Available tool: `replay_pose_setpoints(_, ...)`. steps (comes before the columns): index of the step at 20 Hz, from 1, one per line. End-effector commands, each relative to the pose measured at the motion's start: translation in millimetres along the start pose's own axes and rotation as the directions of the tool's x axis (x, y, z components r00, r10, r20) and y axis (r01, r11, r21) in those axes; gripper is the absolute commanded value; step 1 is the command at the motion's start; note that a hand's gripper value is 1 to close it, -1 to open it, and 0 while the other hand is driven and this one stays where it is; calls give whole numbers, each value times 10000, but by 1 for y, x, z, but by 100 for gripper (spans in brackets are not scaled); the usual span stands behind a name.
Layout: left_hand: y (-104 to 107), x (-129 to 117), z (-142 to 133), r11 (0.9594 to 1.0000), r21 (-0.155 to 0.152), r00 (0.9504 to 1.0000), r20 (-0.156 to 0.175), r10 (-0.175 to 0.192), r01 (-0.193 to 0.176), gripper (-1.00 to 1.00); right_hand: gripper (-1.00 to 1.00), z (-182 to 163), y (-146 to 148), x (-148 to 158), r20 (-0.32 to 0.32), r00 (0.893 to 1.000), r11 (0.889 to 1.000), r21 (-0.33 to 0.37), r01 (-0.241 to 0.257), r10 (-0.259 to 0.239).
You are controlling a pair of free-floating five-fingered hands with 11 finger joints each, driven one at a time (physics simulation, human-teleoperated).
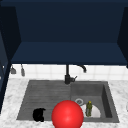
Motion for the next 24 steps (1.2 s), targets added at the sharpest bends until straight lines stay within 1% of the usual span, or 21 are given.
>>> replay_pose_setpoints(1,0,0,0,10000,0,10000,0,0,0,0,-100,-9,2,5,-255,9978,9980,-133,-623,619)
replay_pose_setpoints(2,0,0,0,10000,0,10000,0,0,0,0,-100,-6,-2,2,-128,9997,9997,-124,-191,189)
replay_pose_setpoints(3,0,0,0,10000,0,10000,0,0,0,0,-100,-5,-1,1,-8,10000,9999,-107,-7,7)
replay_pose_setpoints(5,0,0,0,10000,0,10000,0,0,0,0,-100,-7,-3,2,-119,9999,9998,-148,-117,116)
replay_pose_setpoints(6,0,0,0,10000,0,10000,0,0,0,0,-100,-10,-7,3,-258,9983,9981,-288,-536,528)
replay_pose_setpoints(7,0,0,0,10000,0,10000,0,0,0,0,-100,-12,-9,5,-413,9971,9975,-273,-651,640)
replay_pose_setpoints(8,0,0,0,10000,0,10000,0,0,0,0,-100,-14,-8,8,-668,9927,9941,-344,-1032,1008)
replay_pose_setpoints(9,0,0,0,10000,0,10000,0,0,0,0,-100,-16,-7,9,-854,9883,9907,-396,-1305,1268)
replay_pose_setpoints(13,0,0,0,10000,0,10000,0,0,0,0,-100,-25,-13,10,-1249,9787,9842,-499,-1699,1626)
replay_pose_setpoints(17,0,0,0,10000,0,10000,0,0,0,0,-100,-32,-17,12,-1658,9664,9765,-556,-2082,1966)
replay_pose_setpoints(20,0,0,0,10000,0,10000,0,0,0,0,-100,-37,-20,13,-2000,9546,9693,-633,-2375,2208)
replay_pose_setpoints(24,0,0,0,10000,0,10000,0,0,0,0,-100,-44,-24,15,-2471,9352,9574,-737,-2792,2537)
